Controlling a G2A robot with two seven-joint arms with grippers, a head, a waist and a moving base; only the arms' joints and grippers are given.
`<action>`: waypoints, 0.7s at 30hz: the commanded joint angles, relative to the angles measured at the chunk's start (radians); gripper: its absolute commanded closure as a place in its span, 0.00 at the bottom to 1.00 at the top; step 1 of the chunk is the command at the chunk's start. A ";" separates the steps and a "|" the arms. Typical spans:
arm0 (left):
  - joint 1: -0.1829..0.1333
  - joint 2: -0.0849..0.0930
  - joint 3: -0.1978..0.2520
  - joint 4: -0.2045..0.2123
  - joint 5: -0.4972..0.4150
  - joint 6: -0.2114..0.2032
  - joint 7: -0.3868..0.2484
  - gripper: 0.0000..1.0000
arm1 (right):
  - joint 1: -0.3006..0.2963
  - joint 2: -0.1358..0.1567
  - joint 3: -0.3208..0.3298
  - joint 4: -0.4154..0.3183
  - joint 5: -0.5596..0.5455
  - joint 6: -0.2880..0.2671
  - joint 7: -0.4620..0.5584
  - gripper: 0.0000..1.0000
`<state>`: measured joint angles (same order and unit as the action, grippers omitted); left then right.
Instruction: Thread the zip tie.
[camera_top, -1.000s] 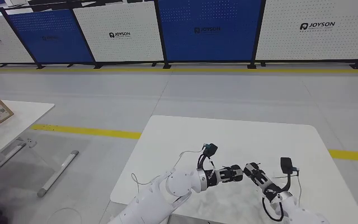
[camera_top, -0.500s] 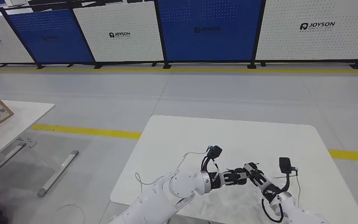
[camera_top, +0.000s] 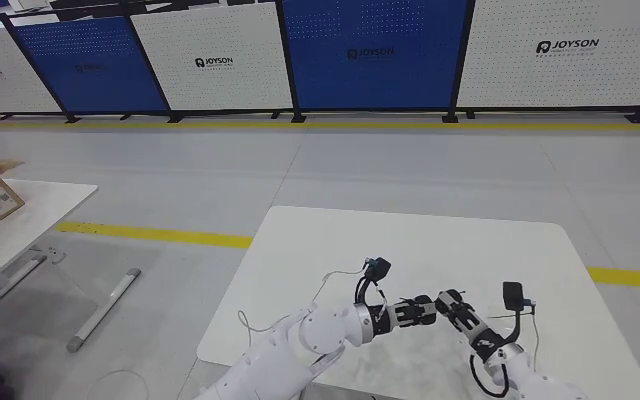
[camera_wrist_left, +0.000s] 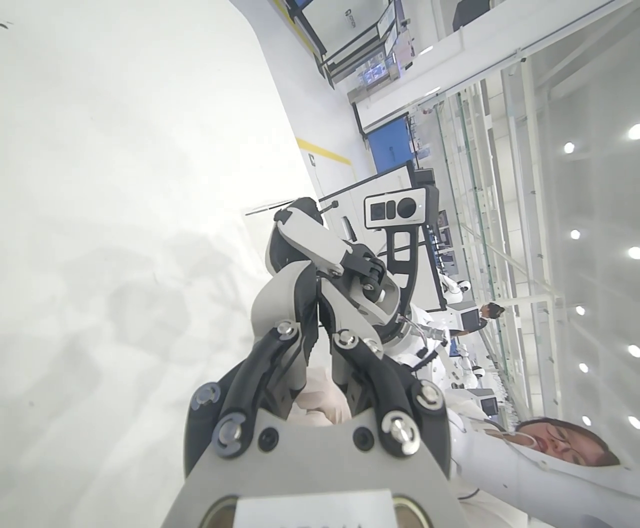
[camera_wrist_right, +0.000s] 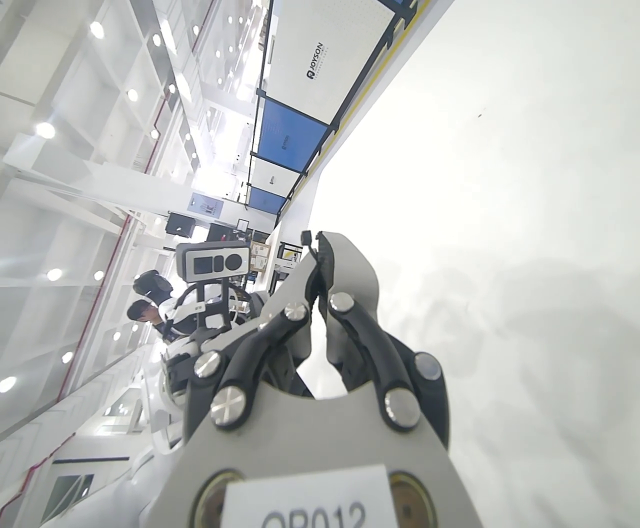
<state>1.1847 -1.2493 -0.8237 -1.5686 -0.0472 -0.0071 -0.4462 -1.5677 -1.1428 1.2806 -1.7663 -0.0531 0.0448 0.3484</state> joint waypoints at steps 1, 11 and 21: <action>0.003 0.001 -0.005 -0.002 -0.013 -0.008 -0.010 1.00 | 0.000 -0.001 0.002 0.001 0.004 -0.004 0.000 1.00; 0.005 0.005 -0.021 0.010 -0.063 -0.030 -0.044 1.00 | 0.003 -0.003 0.003 0.007 0.003 -0.004 0.007 1.00; -0.007 0.003 -0.021 0.028 -0.097 -0.028 -0.066 1.00 | -0.002 -0.003 0.012 0.001 0.007 -0.009 0.023 1.00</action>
<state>1.1796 -1.2461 -0.8432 -1.5435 -0.1425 -0.0322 -0.5101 -1.5684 -1.1461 1.2915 -1.7645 -0.0451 0.0368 0.3714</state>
